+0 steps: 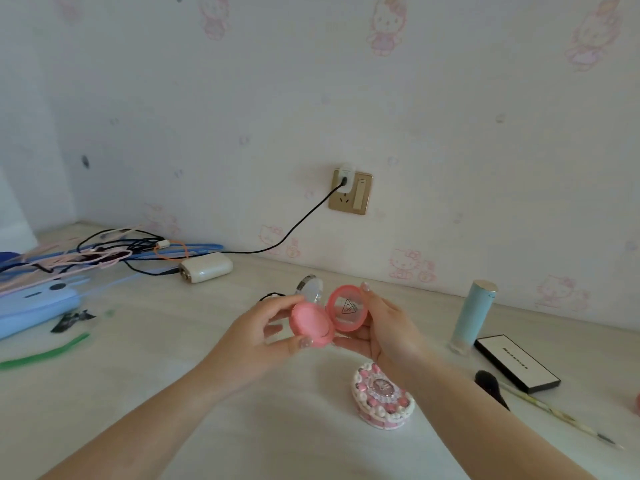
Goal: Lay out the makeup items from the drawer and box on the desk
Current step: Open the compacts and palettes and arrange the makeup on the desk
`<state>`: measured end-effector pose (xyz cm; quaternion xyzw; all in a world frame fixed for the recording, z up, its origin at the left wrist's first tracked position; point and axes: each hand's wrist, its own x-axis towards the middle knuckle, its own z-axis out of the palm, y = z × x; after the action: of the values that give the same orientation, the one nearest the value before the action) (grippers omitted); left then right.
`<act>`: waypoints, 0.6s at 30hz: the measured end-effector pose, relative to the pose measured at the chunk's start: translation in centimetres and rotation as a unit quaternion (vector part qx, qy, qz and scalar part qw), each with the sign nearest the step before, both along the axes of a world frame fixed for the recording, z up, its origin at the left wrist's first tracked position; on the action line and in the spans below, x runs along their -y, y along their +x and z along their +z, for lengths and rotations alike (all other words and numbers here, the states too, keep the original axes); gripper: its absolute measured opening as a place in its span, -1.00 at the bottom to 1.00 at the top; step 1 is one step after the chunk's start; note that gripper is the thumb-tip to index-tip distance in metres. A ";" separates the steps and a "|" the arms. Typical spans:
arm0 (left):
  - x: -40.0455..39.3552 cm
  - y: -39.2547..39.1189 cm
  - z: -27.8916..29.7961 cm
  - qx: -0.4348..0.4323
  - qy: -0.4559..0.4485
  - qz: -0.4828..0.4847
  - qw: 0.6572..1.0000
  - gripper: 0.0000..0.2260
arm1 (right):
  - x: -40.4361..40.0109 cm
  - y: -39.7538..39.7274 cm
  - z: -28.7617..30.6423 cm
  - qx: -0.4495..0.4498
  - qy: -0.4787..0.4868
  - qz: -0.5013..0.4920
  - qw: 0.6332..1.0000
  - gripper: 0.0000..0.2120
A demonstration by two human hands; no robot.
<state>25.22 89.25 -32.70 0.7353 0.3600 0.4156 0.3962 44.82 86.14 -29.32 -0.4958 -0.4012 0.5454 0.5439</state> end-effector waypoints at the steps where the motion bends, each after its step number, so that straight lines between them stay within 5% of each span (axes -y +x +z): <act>1: -0.2 -1.2 -0.1 -0.026 0.028 0.021 0.999 -0.46 | -0.7 -0.9 -0.2 -0.003 -0.012 0.002 1.000 -0.70; 18: -5.2 -9.5 -4.1 -0.260 0.049 0.083 0.961 -0.32 | -6.9 -9.9 -4.2 0.110 -0.154 -0.003 0.982 -0.84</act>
<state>15.72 94.41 -36.80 0.8039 0.4899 0.2584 0.2168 34.96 93.00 -33.50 -0.6321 -0.3679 0.5411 0.4151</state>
